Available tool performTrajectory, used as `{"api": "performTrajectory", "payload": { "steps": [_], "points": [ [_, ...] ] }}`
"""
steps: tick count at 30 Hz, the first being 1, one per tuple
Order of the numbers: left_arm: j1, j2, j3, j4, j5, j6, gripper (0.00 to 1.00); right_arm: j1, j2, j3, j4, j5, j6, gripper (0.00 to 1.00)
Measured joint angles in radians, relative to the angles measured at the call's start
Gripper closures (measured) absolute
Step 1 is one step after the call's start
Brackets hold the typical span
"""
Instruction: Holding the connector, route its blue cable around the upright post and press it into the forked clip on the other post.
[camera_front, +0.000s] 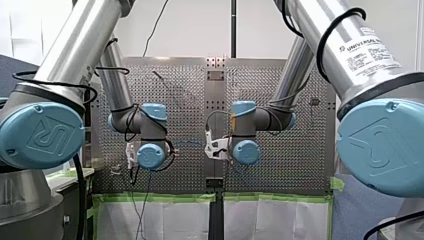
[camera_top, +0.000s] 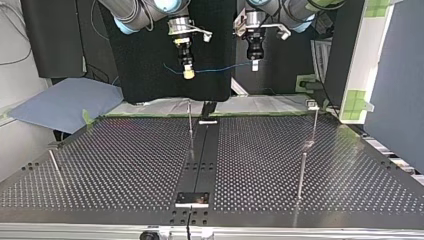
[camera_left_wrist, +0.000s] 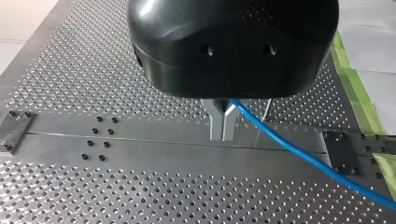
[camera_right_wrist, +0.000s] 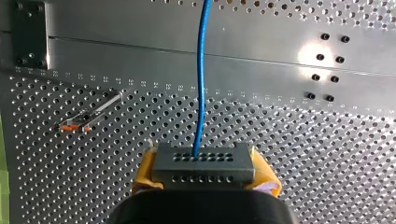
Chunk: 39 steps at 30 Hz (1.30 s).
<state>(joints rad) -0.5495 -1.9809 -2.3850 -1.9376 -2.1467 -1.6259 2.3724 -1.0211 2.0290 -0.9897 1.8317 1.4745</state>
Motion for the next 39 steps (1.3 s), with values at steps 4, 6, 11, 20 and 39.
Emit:
{"api": "performTrajectory", "payload": {
  "steps": [4,6,11,20,39],
  "points": [
    [0.000,0.000,0.000,0.000,0.000,0.000,0.97,0.000,0.000,0.000,0.000,0.000,0.000,1.00],
    [0.000,0.000,0.000,0.000,0.000,0.000,0.97,0.000,0.000,0.000,0.000,0.000,0.000,1.00],
    [0.000,0.000,0.000,0.000,0.000,0.000,0.97,0.000,0.000,0.000,0.000,0.000,0.000,1.00],
    [0.000,0.000,0.000,0.000,0.000,0.000,0.97,0.000,0.000,0.000,0.000,0.000,0.000,1.00],
    [-0.032,-0.025,0.073,-0.013,-0.042,-0.023,0.97,-0.066,-0.067,0.001,0.067,0.041,0.052,1.00]
  ]
}}
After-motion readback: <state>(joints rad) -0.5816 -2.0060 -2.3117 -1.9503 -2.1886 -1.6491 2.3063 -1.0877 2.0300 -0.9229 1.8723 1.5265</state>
